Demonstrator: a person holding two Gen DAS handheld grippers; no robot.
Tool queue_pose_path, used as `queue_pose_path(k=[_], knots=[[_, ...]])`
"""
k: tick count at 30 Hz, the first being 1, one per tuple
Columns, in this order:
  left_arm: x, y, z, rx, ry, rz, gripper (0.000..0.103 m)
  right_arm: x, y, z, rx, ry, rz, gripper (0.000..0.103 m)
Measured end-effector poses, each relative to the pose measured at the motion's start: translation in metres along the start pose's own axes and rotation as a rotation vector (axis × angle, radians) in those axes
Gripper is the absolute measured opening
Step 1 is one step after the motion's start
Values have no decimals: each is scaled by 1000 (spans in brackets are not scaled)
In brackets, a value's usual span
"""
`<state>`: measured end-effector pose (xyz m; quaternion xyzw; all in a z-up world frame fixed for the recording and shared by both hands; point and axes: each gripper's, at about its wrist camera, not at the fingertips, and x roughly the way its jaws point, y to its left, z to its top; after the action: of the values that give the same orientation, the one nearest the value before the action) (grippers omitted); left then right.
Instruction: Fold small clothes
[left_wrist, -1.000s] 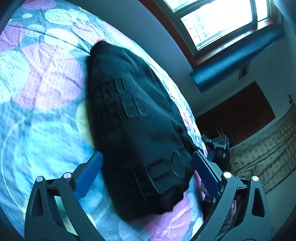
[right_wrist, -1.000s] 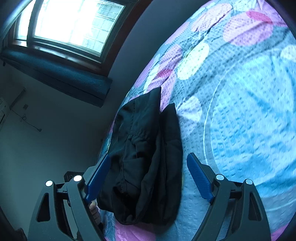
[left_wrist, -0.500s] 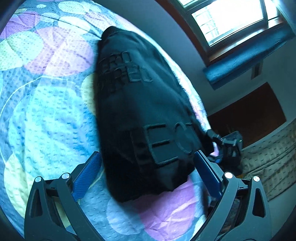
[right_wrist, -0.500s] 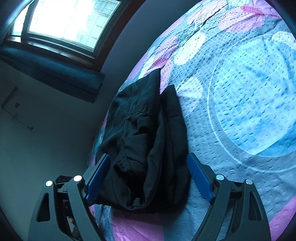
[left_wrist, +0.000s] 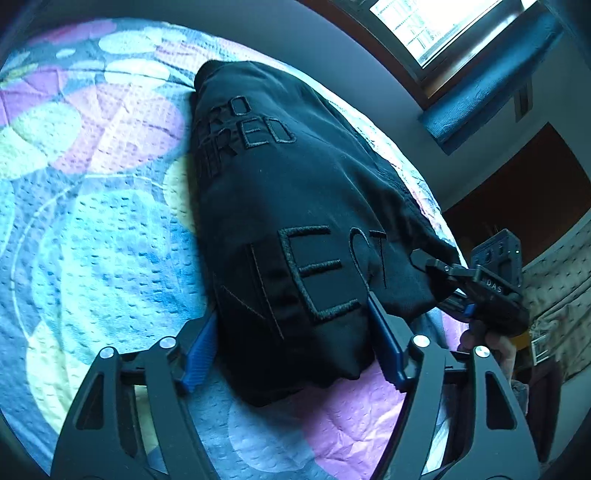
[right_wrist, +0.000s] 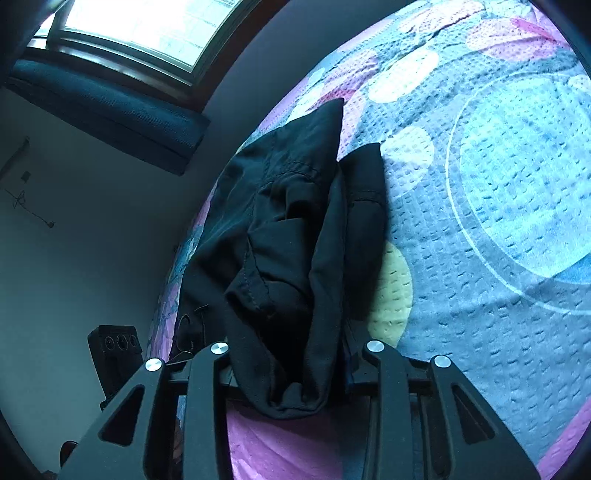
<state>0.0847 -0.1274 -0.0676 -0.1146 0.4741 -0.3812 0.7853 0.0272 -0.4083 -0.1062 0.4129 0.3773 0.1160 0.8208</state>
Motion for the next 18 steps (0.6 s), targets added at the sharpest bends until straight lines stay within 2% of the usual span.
queue_pose_path(k=[4,7,14,17,18], knots=[[4,11,-2,12,7,-11,71,10,-9,-3,-9,20,21,31],[4,5,-3,60,-10,20,72,15,-25,-1,34,37,65,30],[3,6,-5,51,-25,15,74,16,-26,1,30,32,70,30],[4,16,-3,1,-3,-48,78,11,-32,-1,43,30,88,31],[3,18,-1,-17,5,-75,81,10,-33,-1,48,28,108,37]])
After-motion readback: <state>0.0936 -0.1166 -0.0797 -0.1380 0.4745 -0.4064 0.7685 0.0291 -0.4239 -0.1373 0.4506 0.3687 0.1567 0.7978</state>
